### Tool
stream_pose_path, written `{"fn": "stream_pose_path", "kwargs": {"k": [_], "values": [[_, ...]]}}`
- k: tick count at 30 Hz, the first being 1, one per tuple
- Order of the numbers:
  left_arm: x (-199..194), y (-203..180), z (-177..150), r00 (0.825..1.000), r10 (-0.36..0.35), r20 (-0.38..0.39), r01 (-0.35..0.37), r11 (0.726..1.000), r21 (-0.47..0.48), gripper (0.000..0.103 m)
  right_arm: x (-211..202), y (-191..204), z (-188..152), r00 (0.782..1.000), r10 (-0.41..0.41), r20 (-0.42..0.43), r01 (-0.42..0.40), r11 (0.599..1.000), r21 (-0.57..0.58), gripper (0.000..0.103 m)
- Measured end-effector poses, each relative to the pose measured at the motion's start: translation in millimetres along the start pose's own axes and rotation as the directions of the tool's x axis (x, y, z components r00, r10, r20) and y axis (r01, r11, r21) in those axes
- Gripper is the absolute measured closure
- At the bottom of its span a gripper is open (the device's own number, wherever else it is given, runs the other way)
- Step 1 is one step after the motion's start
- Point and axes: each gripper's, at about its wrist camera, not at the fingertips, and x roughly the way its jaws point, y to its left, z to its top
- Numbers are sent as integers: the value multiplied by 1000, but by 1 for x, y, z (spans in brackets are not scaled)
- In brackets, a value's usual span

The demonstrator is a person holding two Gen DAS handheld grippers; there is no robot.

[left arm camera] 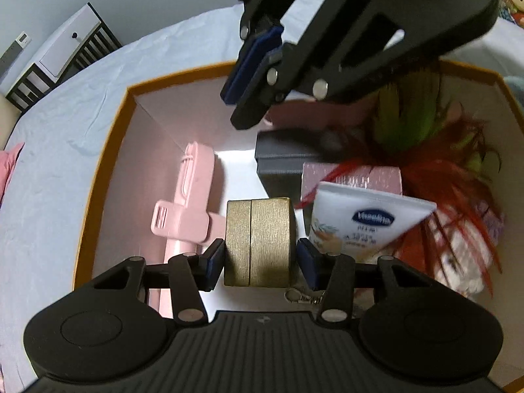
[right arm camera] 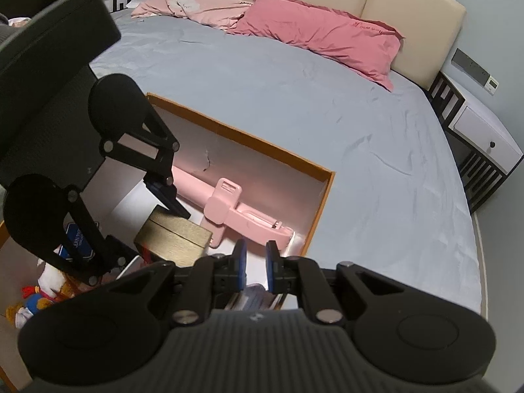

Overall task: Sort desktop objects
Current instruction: 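Lower the selfie stick into the box with the right tool and open it, then release the gold box into the orange box and withdraw both tools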

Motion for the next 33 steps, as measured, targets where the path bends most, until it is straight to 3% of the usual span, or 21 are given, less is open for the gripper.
{"fn": "stream_pose_path", "kwargs": {"k": [10,15,26,33], "values": [[-10,-5,-4,996,-24,82,22,999,33,49,-2,7,4,1000,5,-1,-5,1000,-12,90],[-9,-6,-3,997,-21,78,19,999,27,49,-5,9,5,1000,1,-10,-2,1000,-22,90],[-53,-11,1,991,100,91,-99,995,-20,49,-23,18,12,1000,-14,-17,13,1000,-8,84],[-111,-26,3,971,197,133,-183,977,-111,49,-61,37,18,999,-38,-5,38,999,9,81]]}}
